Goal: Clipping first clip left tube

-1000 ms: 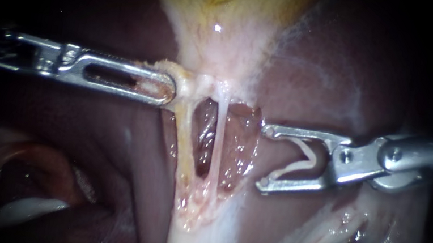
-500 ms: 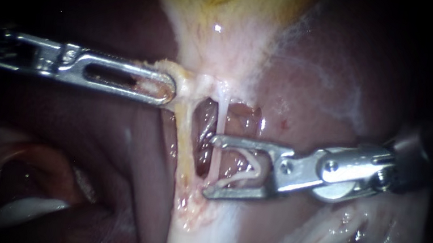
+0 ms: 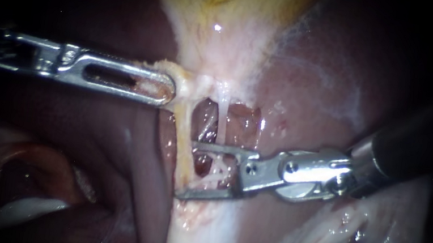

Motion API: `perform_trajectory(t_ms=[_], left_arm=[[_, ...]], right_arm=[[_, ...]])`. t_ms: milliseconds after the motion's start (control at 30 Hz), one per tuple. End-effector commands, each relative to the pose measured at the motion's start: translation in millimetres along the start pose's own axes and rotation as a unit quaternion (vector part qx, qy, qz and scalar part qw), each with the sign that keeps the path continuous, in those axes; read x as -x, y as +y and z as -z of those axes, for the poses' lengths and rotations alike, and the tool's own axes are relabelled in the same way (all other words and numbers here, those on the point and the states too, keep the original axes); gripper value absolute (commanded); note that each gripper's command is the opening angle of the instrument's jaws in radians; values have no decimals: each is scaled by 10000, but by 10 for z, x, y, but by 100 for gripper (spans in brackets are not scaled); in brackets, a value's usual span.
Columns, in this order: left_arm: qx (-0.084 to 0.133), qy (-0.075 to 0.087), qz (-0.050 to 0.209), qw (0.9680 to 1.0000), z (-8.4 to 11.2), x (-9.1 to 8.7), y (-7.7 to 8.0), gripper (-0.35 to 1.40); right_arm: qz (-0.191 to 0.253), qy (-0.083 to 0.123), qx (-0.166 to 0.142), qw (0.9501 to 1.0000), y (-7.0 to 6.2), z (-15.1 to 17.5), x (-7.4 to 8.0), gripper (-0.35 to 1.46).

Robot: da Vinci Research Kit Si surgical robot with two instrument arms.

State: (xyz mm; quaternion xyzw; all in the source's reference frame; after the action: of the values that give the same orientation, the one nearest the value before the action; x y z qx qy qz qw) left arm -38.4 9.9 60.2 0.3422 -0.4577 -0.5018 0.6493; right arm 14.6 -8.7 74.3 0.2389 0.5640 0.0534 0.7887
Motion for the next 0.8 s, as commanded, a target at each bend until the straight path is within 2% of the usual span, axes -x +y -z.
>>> perform_trajectory(t_ms=[33,233,567,800], left_arm=[[3,0,0,10000,0,0,0,-35],[3,0,0,10000,0,0,0,-35],[5,-3,2,10000,-2,1,0,-35],[5,-2,2,10000,-2,1,0,-35]], right_arm=[[-19,10,-34,10000,-1,-1,-1,50],[-183,56,-390,9991,-9,-15,-13,48],[-316,170,-639,9973,2,-36,-15,45],[-417,203,-757,9961,4,-33,-13,34]])
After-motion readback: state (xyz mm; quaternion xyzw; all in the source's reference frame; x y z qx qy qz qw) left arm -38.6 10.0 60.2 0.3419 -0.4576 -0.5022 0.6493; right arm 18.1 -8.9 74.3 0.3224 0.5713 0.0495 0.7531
